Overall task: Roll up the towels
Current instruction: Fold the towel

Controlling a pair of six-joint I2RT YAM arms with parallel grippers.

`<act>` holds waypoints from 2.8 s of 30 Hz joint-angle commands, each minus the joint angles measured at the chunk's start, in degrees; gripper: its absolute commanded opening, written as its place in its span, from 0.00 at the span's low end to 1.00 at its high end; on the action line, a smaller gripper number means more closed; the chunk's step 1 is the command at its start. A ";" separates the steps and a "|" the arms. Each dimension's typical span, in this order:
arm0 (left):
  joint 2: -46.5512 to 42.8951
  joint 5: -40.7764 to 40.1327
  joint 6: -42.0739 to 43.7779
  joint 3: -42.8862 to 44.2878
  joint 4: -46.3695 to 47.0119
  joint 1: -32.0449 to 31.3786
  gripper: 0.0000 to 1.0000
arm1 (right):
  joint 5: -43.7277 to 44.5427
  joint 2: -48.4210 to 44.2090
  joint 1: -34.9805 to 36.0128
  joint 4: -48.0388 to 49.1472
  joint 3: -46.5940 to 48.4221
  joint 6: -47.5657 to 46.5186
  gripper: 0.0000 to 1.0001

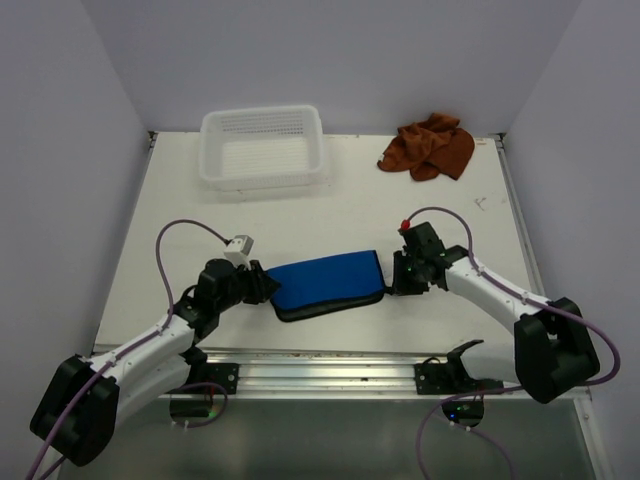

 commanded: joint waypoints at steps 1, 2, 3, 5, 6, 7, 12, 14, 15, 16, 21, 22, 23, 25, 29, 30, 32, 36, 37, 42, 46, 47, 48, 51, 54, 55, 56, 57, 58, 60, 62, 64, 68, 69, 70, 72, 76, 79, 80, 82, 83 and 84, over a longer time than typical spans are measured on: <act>-0.66 0.66 -1.10 1.02 2.00 -0.29 0.32 | -0.37 -1.88 -0.10 -1.00 1.11 -0.29 0.30; -0.66 0.48 -1.18 1.63 1.82 -0.29 0.32 | 0.07 -2.50 -0.01 -1.97 3.03 -0.55 0.34; -0.66 0.22 -0.84 2.07 1.65 -0.29 0.32 | 0.51 -3.29 -0.01 -4.24 4.27 -0.73 0.37; 0.03 -0.48 0.04 4.17 0.59 -0.29 0.32 | 2.18 -5.57 0.08 -6.36 8.04 -1.08 0.43; 0.47 -0.66 0.22 4.88 0.24 -0.29 0.31 | 2.71 -6.10 0.08 -7.41 9.10 -1.17 0.45; 1.00 -0.75 0.48 5.76 -0.11 -0.29 0.30 | 2.89 -6.63 0.08 -7.77 10.16 -1.26 0.48; 6.89 -1.63 1.54 9.54 1.55 -0.29 0.24 | -2.35 -4.18 0.08 -1.57 13.60 0.84 0.34; 9.69 -1.72 0.67 9.89 3.92 -0.29 0.20 | -7.37 -1.64 0.34 4.15 11.85 4.86 0.22; 10.66 -1.54 0.23 10.07 4.71 -0.29 0.19 | -9.31 -0.58 0.60 9.92 11.23 6.37 0.20; 11.63 -1.45 -0.30 10.25 6.20 -0.29 0.15 | -11.94 0.65 1.04 12.33 10.96 7.78 0.17; 18.40 -1.37 -3.64 11.04 9.81 -0.29 0.00 | -12.75 11.61 6.83 20.68 14.56 12.27 0.14; 19.19 -1.45 -3.91 11.13 10.17 -0.29 0.00 | -13.02 13.04 7.97 21.74 15.26 12.80 0.14; 20.68 -2.15 -4.08 11.21 10.26 -0.29 0.00 | -13.11 14.27 10.07 22.71 16.75 13.67 0.14; 21.92 -2.94 -4.87 11.30 10.26 -0.29 0.00 | -13.02 18.82 12.19 24.82 18.51 14.38 0.14; 24.73 -4.96 -6.72 11.39 10.61 -0.29 0.00 | -14.42 26.49 16.24 28.95 23.08 17.98 0.14; 25.00 -5.32 -7.07 11.22 10.61 -0.29 0.00 | -14.69 27.80 16.68 30.35 23.70 18.69 0.14; 25.61 -6.63 -8.30 10.87 10.87 -0.29 0.00 | -14.86 31.22 18.00 32.30 25.71 20.18 0.14; 27.28 -7.78 -9.35 10.95 10.70 -0.29 0.00 | -14.95 35.46 19.59 34.58 28.18 21.59 0.14; 27.72 -7.69 -9.36 11.12 10.70 -0.29 0.00 | -15.04 36.16 19.85 35.02 28.45 21.85 0.14; 30.18 -6.55 -9.27 11.48 11.14 -0.29 0.00 | -15.30 40.55 20.64 36.87 29.77 22.82 0.14; 30.62 -6.38 -9.18 11.65 10.35 -0.29 0.00 | -14.16 42.23 20.55 35.82 30.03 22.04 0.14; 30.62 -6.46 -9.01 11.57 10.17 -0.29 0.00 | -13.38 42.49 20.55 35.56 30.12 21.51 0.15; 30.62 -6.46 -9.01 11.48 10.00 -0.29 0.00 | -13.02 42.67 20.64 34.95 30.21 21.16 0.15; 30.54 -6.55 -8.92 11.48 8.94 -0.29 0.00 | -12.05 43.11 20.20 34.07 30.30 20.36 0.16; 29.84 -6.90 -8.92 11.39 7.98 -0.29 0.00 | -11.79 42.85 19.24 33.45 29.95 19.84 0.18; 29.66 -7.08 -8.83 11.56 7.36 -0.29 0.00 | -11.79 42.59 18.89 33.27 29.77 19.75 0.21; 29.31 -7.34 -8.83 11.48 7.10 -0.29 0.00 | -11.70 42.06 18.10 33.10 29.33 19.40 0.23; 29.13 -7.60 -8.66 11.48 6.75 -0.29 0.00 | -11.70 41.71 17.57 32.66 29.07 19.13 0.24; 28.87 -7.78 -8.57 11.56 6.13 -0.29 0.00 | -11.70 41.27 16.52 32.48 28.63 18.96 0.25; 28.43 -8.57 -8.48 11.48 5.51 -0.29 0.00 | -11.70 39.69 15.29 32.30 27.14 18.26 0.27; 28.16 -9.10 -8.48 11.48 4.81 -0.21 0.00 | -12.05 38.55 13.27 32.21 25.30 17.73 0.29; 28.16 -9.10 -8.48 11.56 4.55 -0.20 0.00 | -12.40 36.96 11.16 32.22 23.98 17.29 0.31; 28.25 -9.18 -8.57 11.39 4.28 -0.20 0.00 | -13.19 34.59 8.87 30.99 21.51 15.37 0.36; 28.16 -9.27 -8.57 11.30 4.02 -0.20 0.00 | -13.02 33.45 8.52 29.42 21.25 14.74 0.37; 28.08 -9.45 -8.48 11.39 3.84 -0.29 0.00 | -12.84 32.83 8.17 28.79 20.81 14.04 0.38; 27.99 -9.63 -8.22 11.30 3.67 -0.20 0.00 | -12.14 31.52 7.64 27.65 19.05 12.46 0.39; 27.81 -9.63 -7.78 11.39 3.05 -0.20 0.00 | -10.82 27.48 5.45 26.42 15.27 10.44 0.40; 27.73 -9.63 -7.78 11.56 2.96 -0.20 0.00 | -10.64 25.63 2.64 25.36 13.08 9.12 0.41; 27.64 -9.54 -7.78 11.57 2.96 -0.20 0.00 | -10.65 24.40 1.75 25.01 12.37 8.24 0.41; 27.55 -9.54 -7.60 11.83 2.79 -0.20 0.00 | -10.73 23.34 -0.87 23.61 12.02 7.19 0.42; 27.46 -9.54 -7.51 12.00 2.70 -0.20 0.00 | -10.73 22.03 -1.76 22.91 11.93 5.96 0.42; 27.37 -9.54 -7.34 12.09 2.52 -0.20 0.00 | -10.65 20.97 -2.55 20.98 12.02 5.17 0.43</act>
